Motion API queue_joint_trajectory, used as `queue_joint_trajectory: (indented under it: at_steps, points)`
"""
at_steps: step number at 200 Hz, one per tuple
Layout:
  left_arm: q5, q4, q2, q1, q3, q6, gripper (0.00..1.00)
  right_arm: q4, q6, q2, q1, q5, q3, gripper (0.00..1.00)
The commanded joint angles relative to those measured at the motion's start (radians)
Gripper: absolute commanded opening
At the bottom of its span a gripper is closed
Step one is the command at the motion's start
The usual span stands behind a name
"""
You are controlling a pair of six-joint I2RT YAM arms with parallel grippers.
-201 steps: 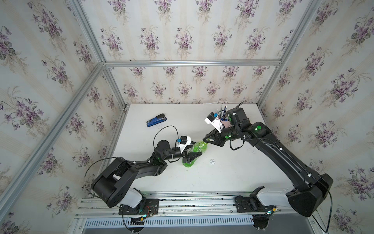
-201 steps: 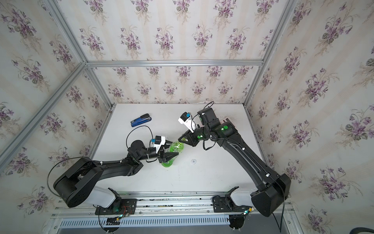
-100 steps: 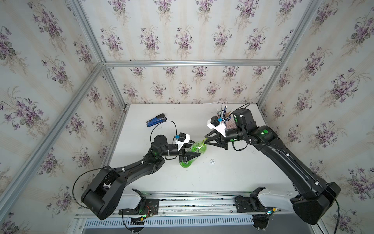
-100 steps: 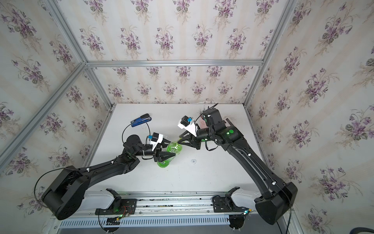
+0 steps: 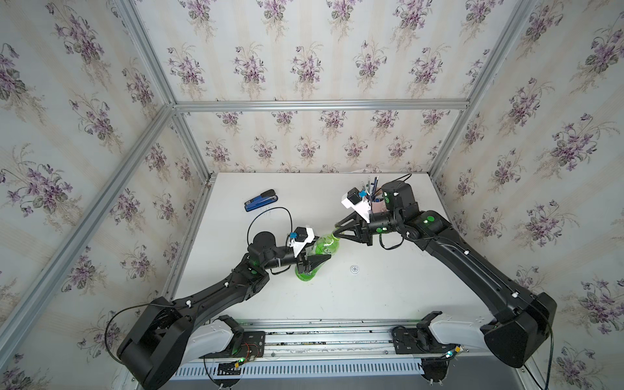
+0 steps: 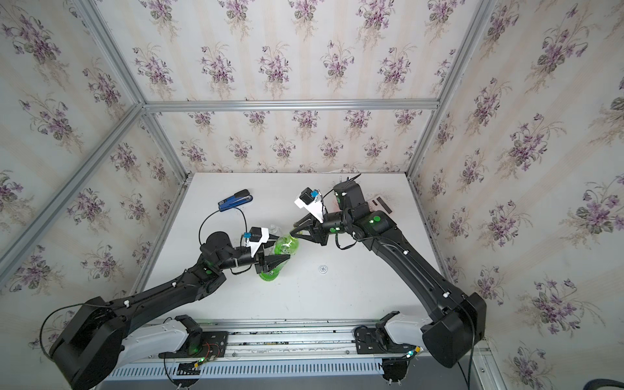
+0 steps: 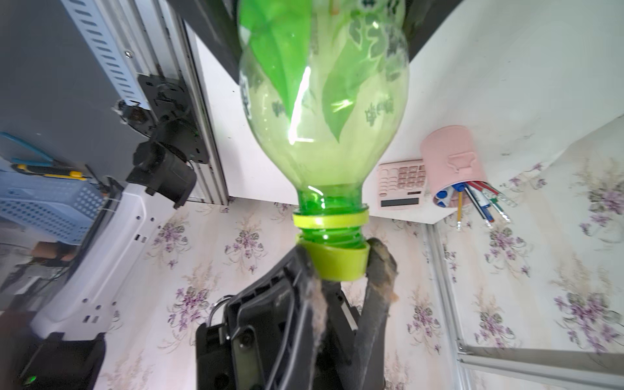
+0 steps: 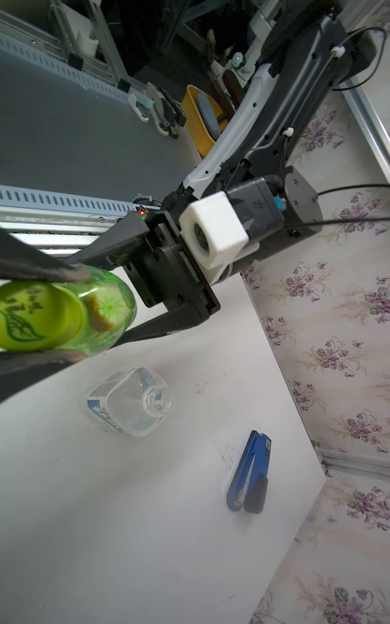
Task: Screw on the bottle caps
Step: Screw the bottle cap onto the plastic bottle.
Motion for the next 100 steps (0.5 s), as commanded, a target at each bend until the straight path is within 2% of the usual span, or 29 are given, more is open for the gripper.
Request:
queue_joint_trajectory:
  at_steps: [1, 27, 73, 81, 100]
  points:
    - [-0.097, 0.064, -0.019, -0.034, -0.007, 0.117, 0.61, 0.027, 0.171, -0.007, 0.004, 0.068, 0.024, 0.16]
    - [-0.182, 0.206, -0.011, -0.035, -0.054, 0.077, 0.62, -0.002, 0.230, -0.014, 0.004, 0.102, 0.040, 0.16]
    - [-0.198, 0.198, 0.011, -0.053, -0.041, 0.095, 0.62, -0.025, 0.276, 0.010, 0.045, 0.166, 0.074, 0.16]
    - [-0.184, 0.186, 0.024, -0.051, -0.029, 0.089, 0.62, -0.030, 0.234, 0.010, 0.077, 0.167, 0.085, 0.16]
    - [-0.074, 0.185, 0.065, -0.033, -0.001, 0.041, 0.61, -0.080, 0.027, 0.007, 0.127, 0.137, 0.096, 0.16]
